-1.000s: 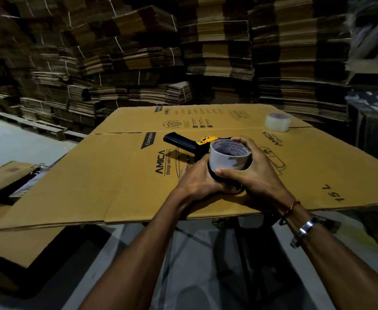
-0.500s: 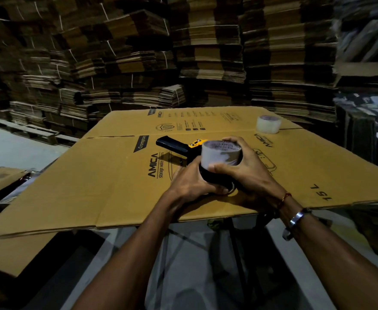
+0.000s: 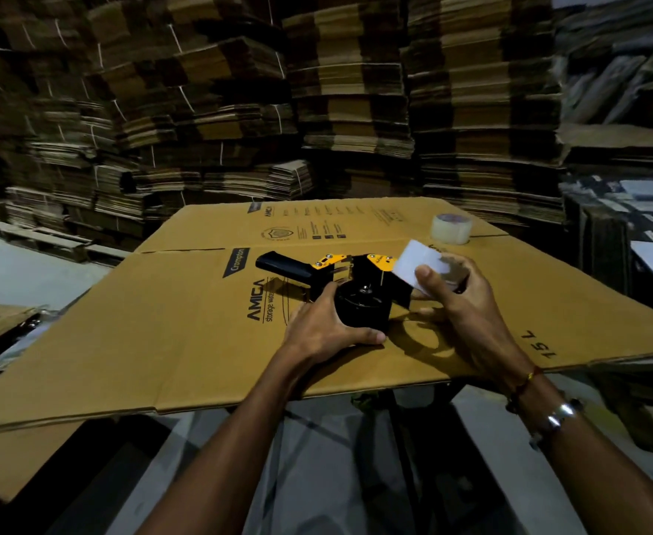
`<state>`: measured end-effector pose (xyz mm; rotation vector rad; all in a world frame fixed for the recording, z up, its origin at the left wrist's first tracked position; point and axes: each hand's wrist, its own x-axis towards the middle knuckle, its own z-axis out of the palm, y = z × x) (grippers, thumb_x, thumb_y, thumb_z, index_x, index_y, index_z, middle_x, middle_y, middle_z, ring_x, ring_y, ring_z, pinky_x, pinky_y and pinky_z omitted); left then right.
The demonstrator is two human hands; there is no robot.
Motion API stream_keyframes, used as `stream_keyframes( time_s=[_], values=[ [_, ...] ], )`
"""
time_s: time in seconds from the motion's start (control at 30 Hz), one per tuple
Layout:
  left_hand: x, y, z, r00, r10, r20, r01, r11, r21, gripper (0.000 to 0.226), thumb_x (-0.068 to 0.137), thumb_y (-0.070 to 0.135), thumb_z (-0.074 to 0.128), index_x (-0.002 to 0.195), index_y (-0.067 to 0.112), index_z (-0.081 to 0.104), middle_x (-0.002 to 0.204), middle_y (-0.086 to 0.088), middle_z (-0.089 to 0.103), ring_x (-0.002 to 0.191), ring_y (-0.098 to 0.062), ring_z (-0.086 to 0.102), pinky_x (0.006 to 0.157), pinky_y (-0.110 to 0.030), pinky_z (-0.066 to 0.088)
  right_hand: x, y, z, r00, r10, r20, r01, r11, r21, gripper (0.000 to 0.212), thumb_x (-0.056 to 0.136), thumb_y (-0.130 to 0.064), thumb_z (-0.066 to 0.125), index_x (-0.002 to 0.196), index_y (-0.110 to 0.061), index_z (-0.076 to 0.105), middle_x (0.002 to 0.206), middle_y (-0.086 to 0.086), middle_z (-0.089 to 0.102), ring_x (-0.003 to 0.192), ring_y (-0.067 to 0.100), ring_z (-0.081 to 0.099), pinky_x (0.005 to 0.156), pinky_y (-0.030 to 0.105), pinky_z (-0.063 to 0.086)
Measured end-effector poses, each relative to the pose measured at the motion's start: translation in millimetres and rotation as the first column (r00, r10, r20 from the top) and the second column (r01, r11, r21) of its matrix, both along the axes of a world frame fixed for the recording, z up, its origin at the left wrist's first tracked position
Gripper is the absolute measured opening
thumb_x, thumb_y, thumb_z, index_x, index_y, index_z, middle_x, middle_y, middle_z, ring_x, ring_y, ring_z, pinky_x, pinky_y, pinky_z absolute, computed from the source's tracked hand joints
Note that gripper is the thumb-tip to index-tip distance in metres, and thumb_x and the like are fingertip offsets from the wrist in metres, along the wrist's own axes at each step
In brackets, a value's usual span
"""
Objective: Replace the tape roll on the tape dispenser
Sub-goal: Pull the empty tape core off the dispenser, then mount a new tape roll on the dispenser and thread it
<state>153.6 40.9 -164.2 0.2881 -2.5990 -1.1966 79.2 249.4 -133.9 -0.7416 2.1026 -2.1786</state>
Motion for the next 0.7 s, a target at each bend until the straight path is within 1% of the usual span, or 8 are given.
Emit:
stream_keyframes(
  time_s=[0.1, 0.2, 0.3, 0.37, 0.47, 0.57, 0.63, 0.7],
  values=[
    [-3.2, -0.6, 1.3, 1.0, 0.017, -0.006, -0.017, 0.999, -0.028, 0.112, 0.049, 0.073, 0.08, 0.144, 0.036, 0.034, 0.14, 0.0, 0.058, 0.128, -0.029, 0.053, 0.104, -0.05, 0.046, -4.3, 21.5, -1.2, 0.997, -0.003, -0.072, 0.012, 0.992, 0.129, 0.068, 0.075, -0.05, 0.074, 0.135, -0.028, 0.048, 0.125, -0.006, 0.062, 0.106, 0.011, 0.068, 0.082, 0.028, 0.058],
    [-8.8, -4.4, 2.3, 0.999, 0.044, -0.023, -0.045, 0.999, -0.029, 0.113, 0.051, 0.07, 0.079, 0.147, 0.031, 0.033, 0.14, -0.002, 0.058, 0.127, -0.029, 0.054, 0.103, -0.048, 0.048, -14.2, 37.7, -7.0, 0.994, -0.02, -0.108, 0.054, 0.945, 0.324, 0.082, 0.074, -0.052, 0.076, 0.144, -0.026, 0.042, 0.13, -0.006, 0.061, 0.113, 0.009, 0.063, 0.089, 0.023, 0.05],
    [-15.2, -9.8, 3.2, 0.998, 0.064, -0.016, -0.064, 0.997, -0.031, 0.118, 0.048, 0.074, 0.077, 0.148, 0.03, 0.032, 0.142, -0.003, 0.056, 0.128, -0.029, 0.054, 0.103, -0.049, 0.048, -23.8, 46.8, -13.5, 0.993, -0.045, -0.105, 0.088, 0.888, 0.451, 0.097, 0.07, -0.057, 0.08, 0.151, -0.024, 0.038, 0.143, 0.0, 0.053, 0.123, 0.017, 0.058, 0.104, 0.036, 0.049],
    [-19.1, -14.5, 3.2, 0.996, 0.091, -0.019, -0.091, 0.995, -0.037, 0.122, 0.046, 0.077, 0.076, 0.148, 0.027, 0.031, 0.143, -0.004, 0.056, 0.128, -0.03, 0.054, 0.103, -0.05, 0.049, -24.7, 46.6, -13.3, 0.992, -0.023, -0.122, 0.081, 0.865, 0.495, 0.096, 0.074, -0.05, 0.083, 0.153, -0.023, 0.035, 0.15, 0.001, 0.047, 0.129, 0.02, 0.054, 0.111, 0.043, 0.046],
    [-29.3, -21.5, -0.4, 0.991, 0.127, -0.035, -0.129, 0.99, -0.053, 0.116, 0.056, 0.069, 0.082, 0.149, 0.023, 0.03, 0.144, -0.008, 0.055, 0.129, -0.032, 0.054, 0.103, -0.051, 0.049, -26.7, 42.5, -15.7, 0.978, 0.02, -0.209, 0.107, 0.809, 0.578, 0.096, 0.078, -0.046, 0.083, 0.156, -0.02, 0.032, 0.15, -0.001, 0.045, 0.134, 0.019, 0.049, 0.114, 0.04, 0.042],
    [-38.2, -27.9, -4.2, 0.986, 0.154, -0.068, -0.157, 0.986, -0.051, 0.118, 0.053, 0.07, 0.083, 0.148, 0.025, 0.029, 0.143, -0.009, 0.056, 0.129, -0.032, 0.054, 0.102, -0.052, 0.05, -28.4, 40.4, -18.6, 0.961, 0.05, -0.273, 0.134, 0.778, 0.614, 0.097, 0.079, -0.051, 0.08, 0.156, -0.019, 0.031, 0.149, -0.003, 0.044, 0.134, 0.016, 0.047, 0.113, 0.036, 0.041],
    [-42.5, -28.2, -5.9, 0.98, 0.168, -0.103, -0.177, 0.981, -0.084, 0.122, 0.055, 0.068, 0.084, 0.152, 0.025, 0.024, 0.147, -0.01, 0.051, 0.135, -0.032, 0.048, 0.104, -0.053, 0.048, -31.1, 41.0, -20.2, 0.958, 0.048, -0.284, 0.145, 0.772, 0.619, 0.1, 0.078, -0.055, 0.079, 0.157, -0.02, 0.03, 0.149, -0.004, 0.043, 0.135, 0.017, 0.046, 0.113, 0.039, 0.041],
    [-40.5, -23.9, -5.3, 0.963, 0.214, -0.165, -0.245, 0.95, -0.194, 0.122, 0.061, 0.073, 0.078, 0.156, 0.024, 0.02, 0.154, -0.008, 0.041, 0.142, -0.032, 0.036, 0.109, -0.055, 0.042, -32.6, 41.6, -20.2, 0.958, 0.047, -0.282, 0.143, 0.776, 0.615, 0.103, 0.076, -0.06, 0.077, 0.158, -0.021, 0.028, 0.15, -0.004, 0.042, 0.135, 0.016, 0.045, 0.114, 0.04, 0.04]
  ],
)
